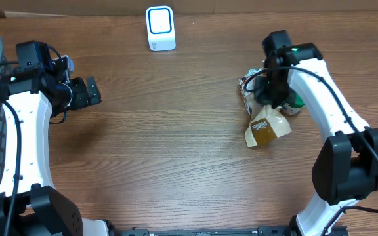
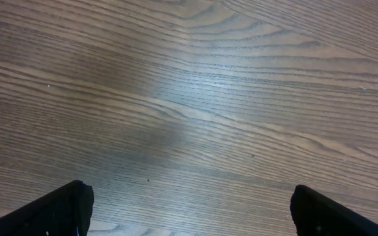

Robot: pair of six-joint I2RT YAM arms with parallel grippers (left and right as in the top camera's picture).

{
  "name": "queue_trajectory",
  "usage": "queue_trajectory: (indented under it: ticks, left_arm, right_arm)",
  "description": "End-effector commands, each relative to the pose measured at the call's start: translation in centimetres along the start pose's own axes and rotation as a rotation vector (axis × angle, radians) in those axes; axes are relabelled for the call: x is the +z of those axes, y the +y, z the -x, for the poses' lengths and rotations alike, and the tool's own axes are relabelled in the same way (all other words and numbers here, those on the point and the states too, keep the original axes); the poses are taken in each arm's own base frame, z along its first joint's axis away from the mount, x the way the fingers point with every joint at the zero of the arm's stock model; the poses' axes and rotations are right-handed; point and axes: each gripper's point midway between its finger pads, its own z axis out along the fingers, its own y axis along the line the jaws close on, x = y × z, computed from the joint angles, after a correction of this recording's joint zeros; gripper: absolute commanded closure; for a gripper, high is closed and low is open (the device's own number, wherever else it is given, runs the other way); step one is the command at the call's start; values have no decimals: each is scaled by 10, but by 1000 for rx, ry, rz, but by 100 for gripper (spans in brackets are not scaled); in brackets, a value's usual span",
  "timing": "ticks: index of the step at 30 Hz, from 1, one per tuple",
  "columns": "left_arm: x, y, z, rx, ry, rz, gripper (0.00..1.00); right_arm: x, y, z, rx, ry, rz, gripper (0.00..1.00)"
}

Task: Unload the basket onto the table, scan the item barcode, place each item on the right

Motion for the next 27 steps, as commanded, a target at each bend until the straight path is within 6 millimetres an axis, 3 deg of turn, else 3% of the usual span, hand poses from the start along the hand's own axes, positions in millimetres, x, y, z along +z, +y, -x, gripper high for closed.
queue_trajectory:
  ticks: [1, 4, 8, 10, 15, 21, 22, 25, 27]
  left_arm:
    - [0, 0, 1, 4, -1, 2, 0]
    - [0, 0, 1, 4, -1, 2, 0]
    - [0, 0, 1, 4, -1, 2, 1]
    - [0, 0, 1, 4, -1, 2, 0]
    - [0, 0, 1, 4, -1, 2, 0]
    - [0, 0, 1, 4, -1, 2, 0]
    - [0, 0, 1, 4, -1, 2, 0]
    - [0, 0, 1, 4, -1, 2, 0]
    - [0, 0, 1, 4, -1, 2, 0]
  right_arm:
    - [-1, -12, 6, 20, -24, -24, 57]
    - [-3, -13, 11, 24, -39, -21, 42]
    - [-21, -10, 20, 27, -70, -10, 39]
    - [-38, -9, 26, 28, -89, -3, 31]
    - [-97, 1, 31, 24, -138, 68, 28]
    - [-178, 6, 13, 1, -223, 124, 24]
    - [-191, 6, 8, -3, -241, 131, 22]
    - [-233, 11, -7, -25, -347, 192, 3]
    - [-256, 11, -22, -41, -408, 223, 0]
